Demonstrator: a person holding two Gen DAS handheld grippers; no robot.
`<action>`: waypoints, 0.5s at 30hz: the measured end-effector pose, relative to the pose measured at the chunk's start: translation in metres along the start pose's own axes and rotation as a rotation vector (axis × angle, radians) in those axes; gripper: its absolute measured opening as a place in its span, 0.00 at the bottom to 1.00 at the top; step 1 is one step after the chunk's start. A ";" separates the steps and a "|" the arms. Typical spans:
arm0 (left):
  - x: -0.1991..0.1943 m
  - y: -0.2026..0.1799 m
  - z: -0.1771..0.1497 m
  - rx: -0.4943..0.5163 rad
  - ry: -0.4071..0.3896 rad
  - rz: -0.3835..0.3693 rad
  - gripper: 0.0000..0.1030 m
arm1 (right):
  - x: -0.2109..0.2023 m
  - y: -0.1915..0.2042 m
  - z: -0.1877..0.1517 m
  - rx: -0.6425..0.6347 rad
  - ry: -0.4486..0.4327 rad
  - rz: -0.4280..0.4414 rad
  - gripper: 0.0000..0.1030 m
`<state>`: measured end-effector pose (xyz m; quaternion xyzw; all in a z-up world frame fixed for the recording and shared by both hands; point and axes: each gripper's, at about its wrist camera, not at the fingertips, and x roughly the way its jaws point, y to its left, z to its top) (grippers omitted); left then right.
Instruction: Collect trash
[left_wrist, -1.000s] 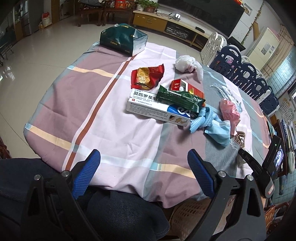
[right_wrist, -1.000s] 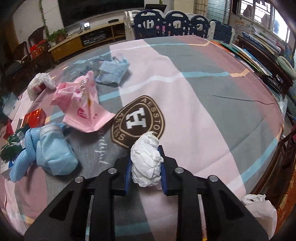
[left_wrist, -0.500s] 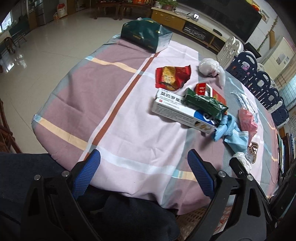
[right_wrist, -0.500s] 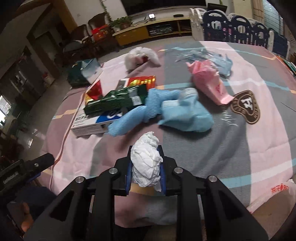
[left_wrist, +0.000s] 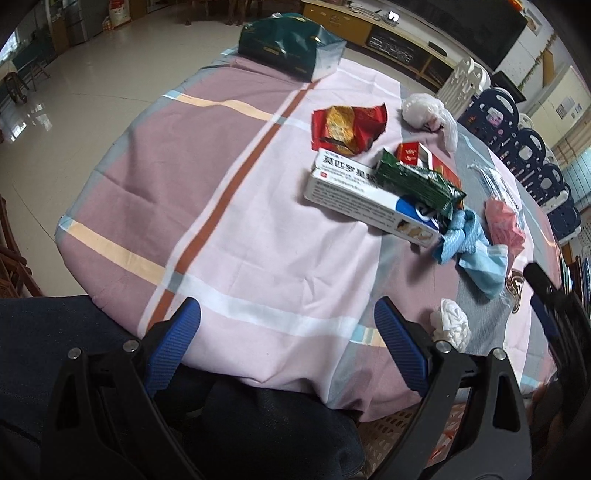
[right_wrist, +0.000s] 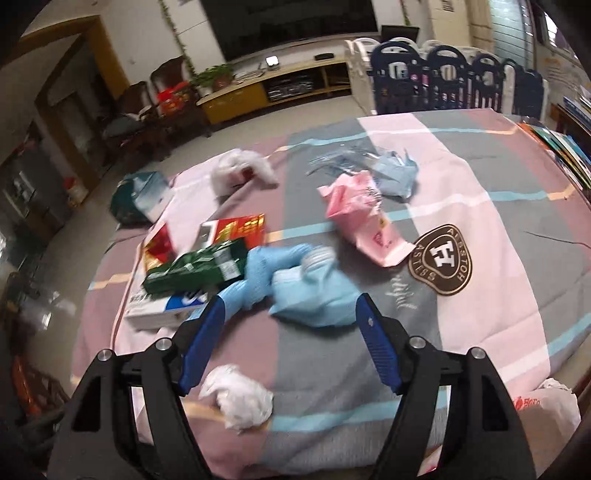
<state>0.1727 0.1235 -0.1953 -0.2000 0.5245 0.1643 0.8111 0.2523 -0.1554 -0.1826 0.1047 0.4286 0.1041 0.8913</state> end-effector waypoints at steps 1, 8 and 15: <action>0.001 -0.001 -0.001 0.003 0.004 0.000 0.92 | 0.007 -0.001 0.002 -0.004 0.001 -0.026 0.70; 0.004 -0.004 -0.001 0.005 0.012 -0.029 0.92 | 0.071 0.009 0.006 -0.158 0.071 -0.140 0.49; 0.006 -0.027 -0.008 0.078 0.022 -0.120 0.92 | 0.048 0.000 -0.023 -0.129 0.100 -0.050 0.12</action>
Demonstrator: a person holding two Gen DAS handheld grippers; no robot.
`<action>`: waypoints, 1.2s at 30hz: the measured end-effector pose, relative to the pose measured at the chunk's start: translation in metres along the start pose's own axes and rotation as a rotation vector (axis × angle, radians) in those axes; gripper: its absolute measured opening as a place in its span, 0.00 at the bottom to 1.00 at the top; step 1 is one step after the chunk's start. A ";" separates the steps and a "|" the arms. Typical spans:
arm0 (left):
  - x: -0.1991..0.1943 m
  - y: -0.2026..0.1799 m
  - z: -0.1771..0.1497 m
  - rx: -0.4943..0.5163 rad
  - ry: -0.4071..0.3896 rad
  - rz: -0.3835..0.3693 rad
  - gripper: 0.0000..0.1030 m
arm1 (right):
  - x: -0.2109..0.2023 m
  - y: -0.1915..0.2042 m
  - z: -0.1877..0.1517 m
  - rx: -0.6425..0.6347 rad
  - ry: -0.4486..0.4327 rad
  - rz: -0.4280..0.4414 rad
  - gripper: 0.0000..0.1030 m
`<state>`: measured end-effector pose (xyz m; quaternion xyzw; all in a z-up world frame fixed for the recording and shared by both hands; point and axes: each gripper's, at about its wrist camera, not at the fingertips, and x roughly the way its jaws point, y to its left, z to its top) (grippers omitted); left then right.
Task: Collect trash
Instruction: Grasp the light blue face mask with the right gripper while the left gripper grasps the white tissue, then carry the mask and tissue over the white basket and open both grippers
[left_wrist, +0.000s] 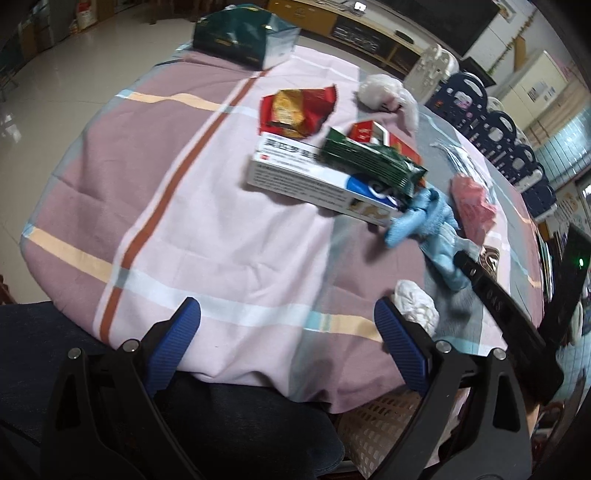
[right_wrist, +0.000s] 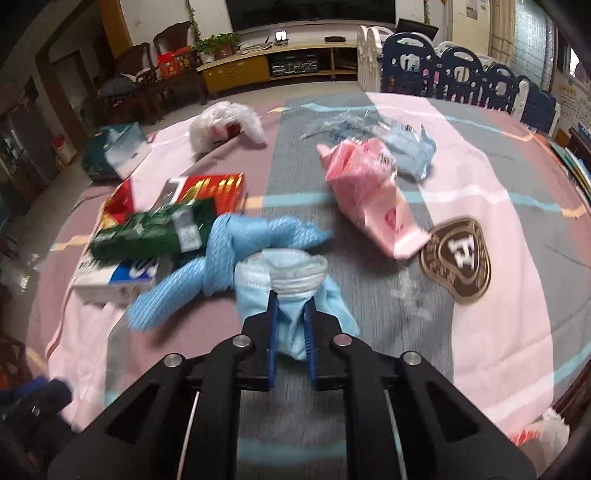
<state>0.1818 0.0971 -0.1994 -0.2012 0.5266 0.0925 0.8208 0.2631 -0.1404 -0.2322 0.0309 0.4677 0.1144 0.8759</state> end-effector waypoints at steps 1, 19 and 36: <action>0.001 -0.002 -0.001 0.009 0.003 -0.001 0.92 | -0.004 0.001 -0.008 -0.002 0.015 0.022 0.10; 0.026 -0.057 -0.016 0.126 0.107 -0.117 0.92 | -0.084 -0.051 -0.042 0.236 -0.141 0.105 0.03; 0.024 -0.072 -0.013 0.210 0.006 -0.180 0.18 | -0.063 -0.026 -0.045 0.164 -0.092 0.124 0.69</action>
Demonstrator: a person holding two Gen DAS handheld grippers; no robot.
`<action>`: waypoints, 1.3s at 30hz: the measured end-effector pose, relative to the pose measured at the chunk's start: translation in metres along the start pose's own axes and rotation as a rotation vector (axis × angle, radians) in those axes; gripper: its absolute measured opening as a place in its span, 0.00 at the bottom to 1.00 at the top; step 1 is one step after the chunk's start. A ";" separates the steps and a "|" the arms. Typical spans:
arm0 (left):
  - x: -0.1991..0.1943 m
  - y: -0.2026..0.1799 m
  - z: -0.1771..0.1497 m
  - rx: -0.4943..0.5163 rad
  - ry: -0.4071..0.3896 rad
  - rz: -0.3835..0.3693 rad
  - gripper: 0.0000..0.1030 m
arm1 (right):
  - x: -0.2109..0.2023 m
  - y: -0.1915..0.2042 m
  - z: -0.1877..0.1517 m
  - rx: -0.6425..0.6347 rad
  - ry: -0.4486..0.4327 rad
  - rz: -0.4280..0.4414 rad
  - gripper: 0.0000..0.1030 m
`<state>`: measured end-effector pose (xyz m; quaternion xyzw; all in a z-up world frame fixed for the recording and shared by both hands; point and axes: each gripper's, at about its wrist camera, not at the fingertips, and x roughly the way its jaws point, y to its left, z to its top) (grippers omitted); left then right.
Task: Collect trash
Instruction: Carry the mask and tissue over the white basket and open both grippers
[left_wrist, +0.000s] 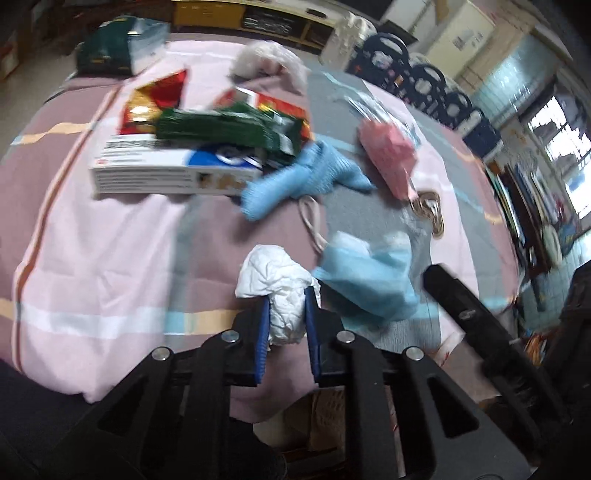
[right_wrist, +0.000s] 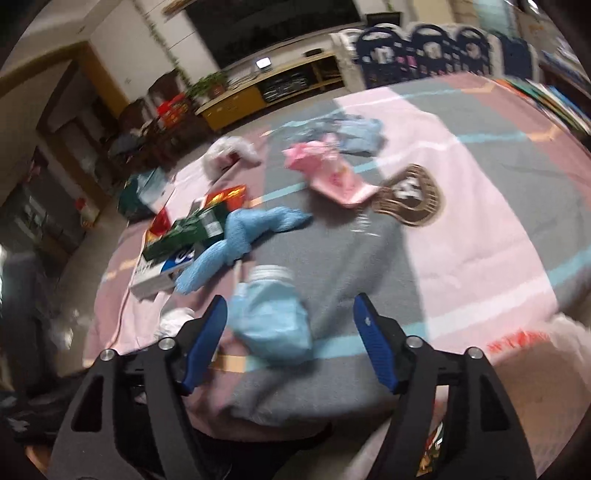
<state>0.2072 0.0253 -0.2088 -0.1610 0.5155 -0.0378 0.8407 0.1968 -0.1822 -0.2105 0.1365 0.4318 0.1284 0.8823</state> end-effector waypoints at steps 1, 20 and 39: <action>-0.006 0.006 0.003 -0.020 -0.020 0.019 0.18 | 0.008 0.008 0.002 -0.036 0.015 -0.018 0.69; -0.085 -0.012 0.004 0.068 -0.222 0.008 0.17 | -0.099 -0.033 0.001 0.048 -0.140 -0.104 0.15; -0.077 -0.168 -0.116 0.726 0.060 -0.458 0.19 | -0.210 -0.124 -0.072 0.179 -0.099 -0.280 0.15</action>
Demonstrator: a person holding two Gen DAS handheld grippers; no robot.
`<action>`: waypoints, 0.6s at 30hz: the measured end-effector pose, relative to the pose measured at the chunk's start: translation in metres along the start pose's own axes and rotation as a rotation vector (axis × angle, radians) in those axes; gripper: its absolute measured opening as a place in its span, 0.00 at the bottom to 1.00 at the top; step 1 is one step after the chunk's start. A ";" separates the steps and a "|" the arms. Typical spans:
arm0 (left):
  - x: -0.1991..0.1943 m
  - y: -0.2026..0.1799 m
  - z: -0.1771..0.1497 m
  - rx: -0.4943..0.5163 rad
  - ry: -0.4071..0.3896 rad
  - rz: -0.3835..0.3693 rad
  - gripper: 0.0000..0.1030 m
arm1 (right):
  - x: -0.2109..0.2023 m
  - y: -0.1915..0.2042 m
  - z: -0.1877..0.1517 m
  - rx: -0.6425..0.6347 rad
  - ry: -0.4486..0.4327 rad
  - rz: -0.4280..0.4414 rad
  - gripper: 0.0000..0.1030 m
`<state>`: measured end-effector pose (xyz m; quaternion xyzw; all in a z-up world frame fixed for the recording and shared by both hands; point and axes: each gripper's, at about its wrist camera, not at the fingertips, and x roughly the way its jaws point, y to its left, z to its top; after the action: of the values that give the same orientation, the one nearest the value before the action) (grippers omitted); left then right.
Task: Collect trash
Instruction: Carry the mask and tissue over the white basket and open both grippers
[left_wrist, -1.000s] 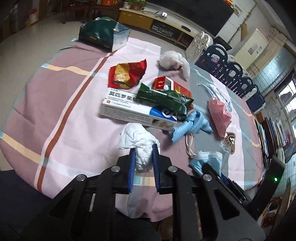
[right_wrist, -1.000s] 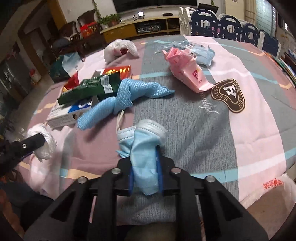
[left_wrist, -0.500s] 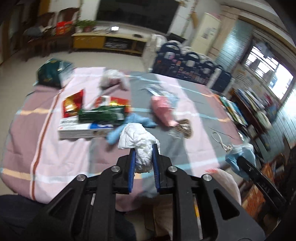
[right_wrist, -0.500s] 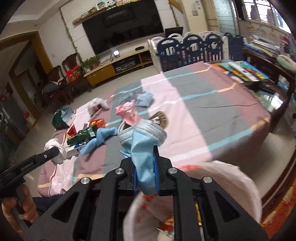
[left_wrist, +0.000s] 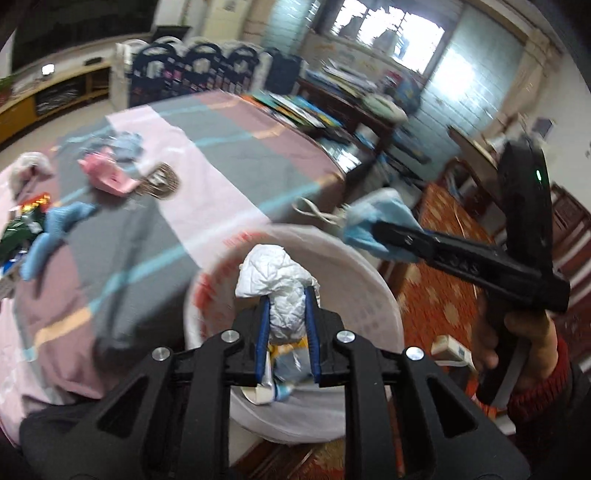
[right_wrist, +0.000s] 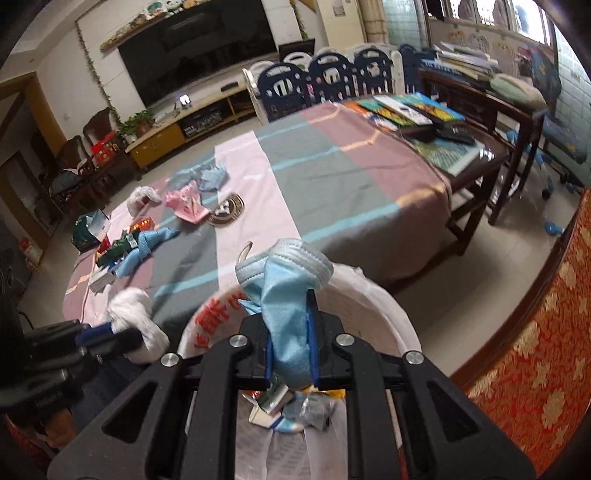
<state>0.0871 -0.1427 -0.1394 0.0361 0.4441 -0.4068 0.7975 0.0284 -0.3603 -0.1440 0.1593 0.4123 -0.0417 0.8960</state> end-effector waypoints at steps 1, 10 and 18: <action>0.007 -0.004 -0.003 0.020 0.023 0.006 0.21 | 0.003 0.000 -0.003 0.000 0.012 -0.007 0.15; -0.006 0.012 -0.002 -0.004 -0.018 0.165 0.80 | -0.002 0.016 -0.007 -0.029 0.000 -0.115 0.62; -0.064 0.087 0.009 -0.252 -0.151 0.499 0.83 | -0.039 0.096 0.009 -0.293 -0.180 -0.334 0.77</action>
<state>0.1344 -0.0493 -0.1135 0.0144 0.4079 -0.1412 0.9019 0.0287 -0.2748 -0.0851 -0.0474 0.3531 -0.1431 0.9234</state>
